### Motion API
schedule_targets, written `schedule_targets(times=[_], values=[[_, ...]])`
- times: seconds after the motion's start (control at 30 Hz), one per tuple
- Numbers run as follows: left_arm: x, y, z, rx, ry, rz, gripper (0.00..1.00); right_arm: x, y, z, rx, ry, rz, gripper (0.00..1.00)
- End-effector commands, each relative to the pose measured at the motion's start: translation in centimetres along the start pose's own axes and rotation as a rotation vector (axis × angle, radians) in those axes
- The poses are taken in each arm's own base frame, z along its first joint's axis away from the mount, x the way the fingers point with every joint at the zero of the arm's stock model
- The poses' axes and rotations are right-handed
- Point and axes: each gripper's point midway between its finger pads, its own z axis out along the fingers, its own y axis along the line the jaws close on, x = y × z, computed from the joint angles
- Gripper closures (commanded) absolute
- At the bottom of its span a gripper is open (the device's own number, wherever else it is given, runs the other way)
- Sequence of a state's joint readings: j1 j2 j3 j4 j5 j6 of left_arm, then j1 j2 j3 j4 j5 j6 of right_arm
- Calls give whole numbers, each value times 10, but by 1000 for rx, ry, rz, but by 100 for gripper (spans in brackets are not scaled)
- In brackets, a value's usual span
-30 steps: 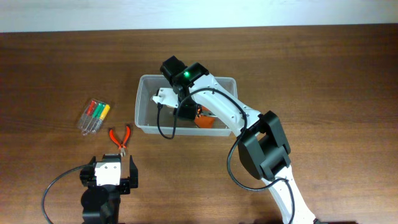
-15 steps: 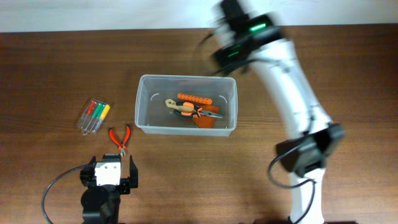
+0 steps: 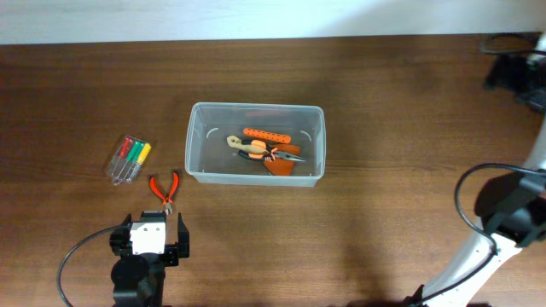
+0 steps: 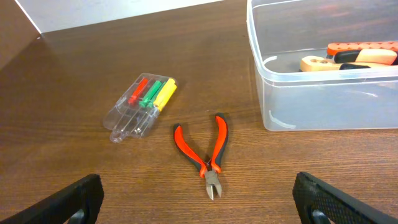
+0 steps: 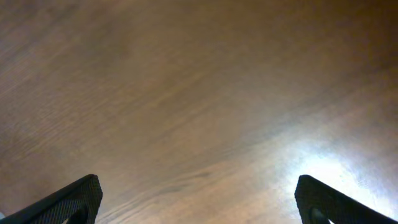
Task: Pack container
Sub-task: 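Release the pliers and retract the right arm to the side, then move the left gripper over the red-handled pliers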
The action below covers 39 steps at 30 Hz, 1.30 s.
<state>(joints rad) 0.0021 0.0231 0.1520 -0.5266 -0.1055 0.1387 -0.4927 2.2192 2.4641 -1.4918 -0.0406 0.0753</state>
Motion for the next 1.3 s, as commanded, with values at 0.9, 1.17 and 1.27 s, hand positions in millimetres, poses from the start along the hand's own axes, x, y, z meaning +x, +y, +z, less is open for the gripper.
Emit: schedule_targets(times=[0.9,1.17,1.27], values=[[-61,-6,-20,83,-88,-21,1,6,-8,-1,-47,27,50,1],[-102,-14,-9,202,261,-8,1,6,-8,-1,-47,27,50,1],[-128,-26,0,297,348,-22,1,6,-8,-1,-47,27,50,1]])
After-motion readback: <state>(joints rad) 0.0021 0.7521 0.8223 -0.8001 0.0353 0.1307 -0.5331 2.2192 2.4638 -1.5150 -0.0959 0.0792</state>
